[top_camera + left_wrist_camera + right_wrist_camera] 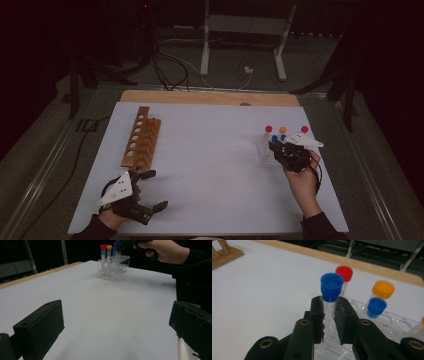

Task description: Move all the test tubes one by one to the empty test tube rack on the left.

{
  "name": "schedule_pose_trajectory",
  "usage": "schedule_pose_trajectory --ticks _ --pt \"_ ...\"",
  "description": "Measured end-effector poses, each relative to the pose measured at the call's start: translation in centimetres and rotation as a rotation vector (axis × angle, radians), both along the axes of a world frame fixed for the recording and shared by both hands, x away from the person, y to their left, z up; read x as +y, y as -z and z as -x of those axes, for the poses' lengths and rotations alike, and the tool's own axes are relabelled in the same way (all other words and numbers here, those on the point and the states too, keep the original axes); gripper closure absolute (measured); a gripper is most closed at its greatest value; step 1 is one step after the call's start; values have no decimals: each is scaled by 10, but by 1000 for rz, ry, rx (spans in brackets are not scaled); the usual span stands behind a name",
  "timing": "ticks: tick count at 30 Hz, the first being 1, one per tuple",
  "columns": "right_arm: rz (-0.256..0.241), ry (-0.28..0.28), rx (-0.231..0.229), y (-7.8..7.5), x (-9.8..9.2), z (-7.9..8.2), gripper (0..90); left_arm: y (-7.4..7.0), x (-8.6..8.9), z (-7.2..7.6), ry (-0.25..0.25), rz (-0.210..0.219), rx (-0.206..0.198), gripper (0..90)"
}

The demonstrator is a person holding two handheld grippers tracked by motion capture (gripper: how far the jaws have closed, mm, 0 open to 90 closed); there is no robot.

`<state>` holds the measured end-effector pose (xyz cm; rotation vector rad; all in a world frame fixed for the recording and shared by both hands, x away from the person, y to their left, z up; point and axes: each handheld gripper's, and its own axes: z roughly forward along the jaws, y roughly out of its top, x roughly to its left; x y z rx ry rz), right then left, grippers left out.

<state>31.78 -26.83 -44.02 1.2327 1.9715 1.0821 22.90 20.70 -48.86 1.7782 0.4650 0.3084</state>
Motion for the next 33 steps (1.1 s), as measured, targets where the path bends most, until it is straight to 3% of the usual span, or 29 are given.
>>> schedule_pose_trajectory --ticks 2,5,8,11,15,23,33 --pt "2 -2 -18 -6 0 3 772 -2 0 -1 1 7 24 5" --pt "4 -5 -52 -15 1 9 772 -7 -2 -2 -1 13 26 4" --pt "-7 -25 -78 -22 4 15 772 -14 -6 -3 29 11 24 5" --pt "-11 -58 -87 -25 10 20 772 -23 -12 -4 40 -16 40 5" --pt "-2 -113 -75 -22 23 23 772 -34 -22 -8 72 -36 66 5" --pt "0 -210 -25 -13 44 26 772 -50 -45 -22 130 -28 84 5" --pt "-12 -300 2 -8 63 34 772 -56 -71 -40 169 -29 83 5"
